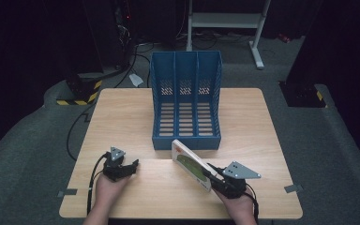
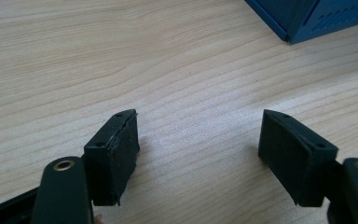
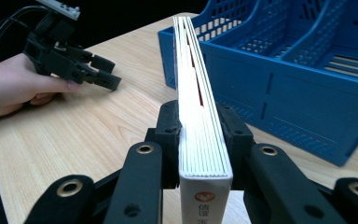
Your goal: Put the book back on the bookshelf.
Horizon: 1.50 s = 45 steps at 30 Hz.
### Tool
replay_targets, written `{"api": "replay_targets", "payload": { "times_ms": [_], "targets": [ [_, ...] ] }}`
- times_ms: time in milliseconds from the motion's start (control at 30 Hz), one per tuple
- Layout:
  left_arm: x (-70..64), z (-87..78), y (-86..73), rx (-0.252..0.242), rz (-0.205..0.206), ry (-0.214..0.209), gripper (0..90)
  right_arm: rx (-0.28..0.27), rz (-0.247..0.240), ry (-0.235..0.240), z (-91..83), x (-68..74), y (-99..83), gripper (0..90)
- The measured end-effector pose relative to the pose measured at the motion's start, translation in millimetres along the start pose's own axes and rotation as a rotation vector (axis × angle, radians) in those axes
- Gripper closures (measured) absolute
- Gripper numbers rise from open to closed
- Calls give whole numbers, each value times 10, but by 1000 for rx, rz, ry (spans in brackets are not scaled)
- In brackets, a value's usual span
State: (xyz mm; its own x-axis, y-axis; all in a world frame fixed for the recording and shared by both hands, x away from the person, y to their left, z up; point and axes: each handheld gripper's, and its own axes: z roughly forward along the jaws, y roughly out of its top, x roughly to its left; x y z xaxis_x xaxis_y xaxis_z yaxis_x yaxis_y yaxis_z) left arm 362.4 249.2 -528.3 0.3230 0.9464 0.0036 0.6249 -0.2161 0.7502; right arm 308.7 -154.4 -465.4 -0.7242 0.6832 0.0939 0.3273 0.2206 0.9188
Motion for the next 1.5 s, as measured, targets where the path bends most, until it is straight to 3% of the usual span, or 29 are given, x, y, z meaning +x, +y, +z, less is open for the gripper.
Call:
{"api": "replay_targets", "payload": {
  "times_ms": [533,833,1167,1500],
  "targets": [
    [-22,-14,-10,0,6,-2,294,35,16,-53,38,144,-8,597],
    [-29,-15,-14,-1,0,4,292,71,41,-58,145,127,19,622],
    [-31,-21,-19,-2,-3,6,292,81,-21,-81,176,161,23,711],
    [-28,-28,-23,0,7,3,293,98,-32,-97,176,161,43,748]
  ]
}}
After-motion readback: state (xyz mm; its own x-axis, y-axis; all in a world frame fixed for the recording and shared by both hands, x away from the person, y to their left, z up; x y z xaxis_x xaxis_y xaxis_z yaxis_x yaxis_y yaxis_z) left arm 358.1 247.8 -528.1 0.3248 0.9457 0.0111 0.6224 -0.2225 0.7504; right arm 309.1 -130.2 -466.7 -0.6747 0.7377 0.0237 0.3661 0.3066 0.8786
